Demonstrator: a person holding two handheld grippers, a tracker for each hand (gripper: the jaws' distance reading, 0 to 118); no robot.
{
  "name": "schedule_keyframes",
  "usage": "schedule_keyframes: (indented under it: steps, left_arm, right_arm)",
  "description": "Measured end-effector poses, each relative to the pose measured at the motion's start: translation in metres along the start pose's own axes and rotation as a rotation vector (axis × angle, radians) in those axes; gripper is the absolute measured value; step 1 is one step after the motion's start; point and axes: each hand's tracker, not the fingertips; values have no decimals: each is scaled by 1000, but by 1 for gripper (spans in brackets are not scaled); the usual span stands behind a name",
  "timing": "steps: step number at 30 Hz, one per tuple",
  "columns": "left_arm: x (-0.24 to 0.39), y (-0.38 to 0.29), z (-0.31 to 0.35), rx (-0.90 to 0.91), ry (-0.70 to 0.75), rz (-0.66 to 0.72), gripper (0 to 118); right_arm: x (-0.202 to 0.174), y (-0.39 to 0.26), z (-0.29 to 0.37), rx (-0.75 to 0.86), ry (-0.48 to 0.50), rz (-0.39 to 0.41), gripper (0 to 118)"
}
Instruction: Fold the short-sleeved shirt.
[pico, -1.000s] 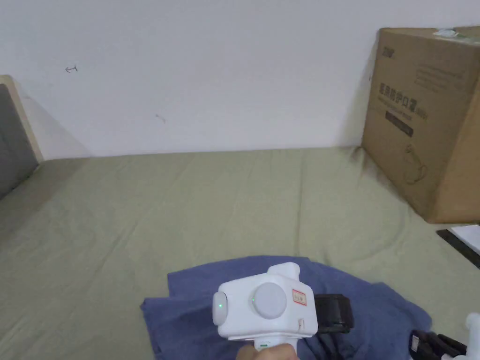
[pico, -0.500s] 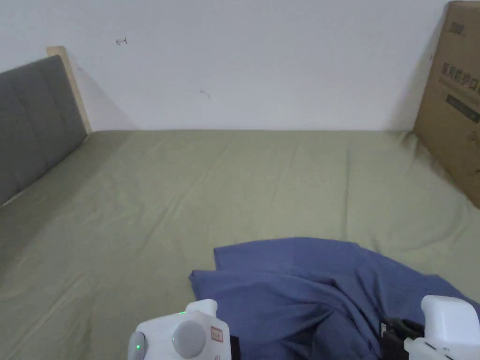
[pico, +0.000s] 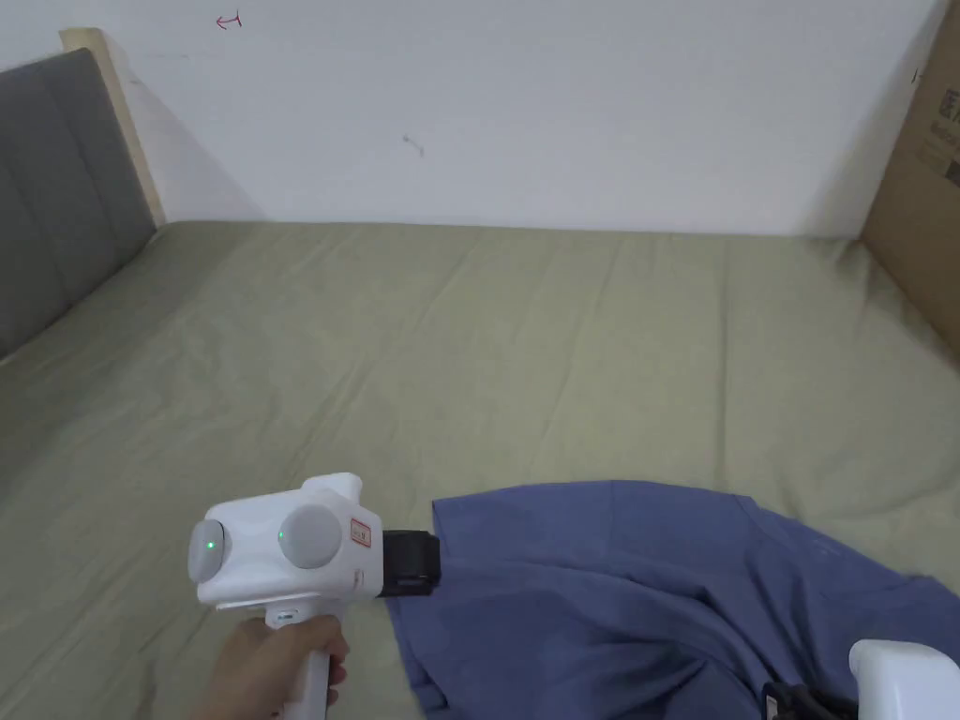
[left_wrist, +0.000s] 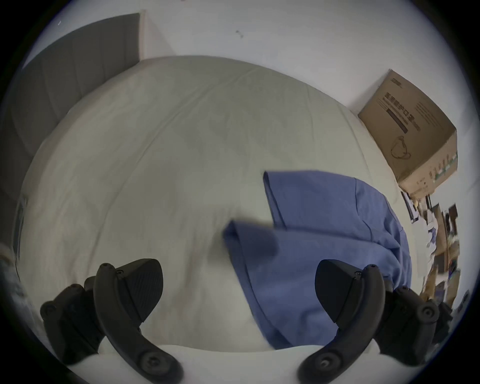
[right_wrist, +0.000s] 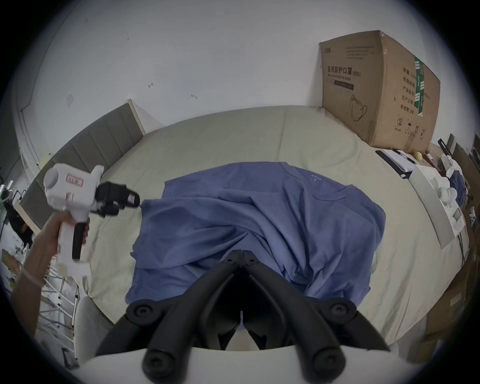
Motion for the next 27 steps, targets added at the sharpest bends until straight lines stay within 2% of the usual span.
schedule_keyframes:
  steps: [4, 5, 6, 7, 8, 9, 12, 13, 14, 18, 21, 25, 26, 27]
  left_arm:
    - [7, 1, -34, -24, 11, -227, 114]
    - [12, -4, -43, -24, 25, -262, 102]
    - [14, -11, -49, -16, 20, -278, 81]
    - [16, -19, -54, -15, -2, -282, 76]
    - [22, -28, -56, 3, 46, -289, 72]
    - [23, -31, -51, 78, 58, -296, 66]
    - [22, -32, -41, 75, 37, -296, 57]
    - [18, -30, -36, 95, 29, -287, 39]
    - [16, -30, -34, 109, -21, -260, 3]
    - [15, -32, -25, 83, -29, -253, 2]
    - [14, -35, -11, 101, -69, -216, 2]
    - [15, -42, 10, 142, -99, -213, 2]
    - [15, -42, 14, 149, -100, -216, 2]
    - [16, -43, 18, 155, -99, -223, 2]
  right_arm:
    - [3, 2, -12, -26, -8, 7, 0]
    - [4, 2, -15, -31, -11, 5, 0]
    - [6, 2, -17, -35, -13, 2, 0]
    - [8, 2, -18, -39, -14, -3, 0]
    - [10, 2, -20, -42, -14, -10, 0]
    - [12, 2, -22, -47, -14, -17, 0]
    - [16, 2, -26, -59, -13, -47, 0]
    - [17, 2, -28, -62, -10, -53, 0]
    - [18, 2, -28, -62, -10, -54, 0]
    - [19, 14, -30, -60, 11, -33, 0]
    - [23, 43, -34, -32, 79, -18, 0]
    - [21, 106, -64, -17, 154, 153, 2]
    - [19, 121, -74, -1, 156, 186, 21]
    - [17, 136, -89, -2, 166, 232, 48]
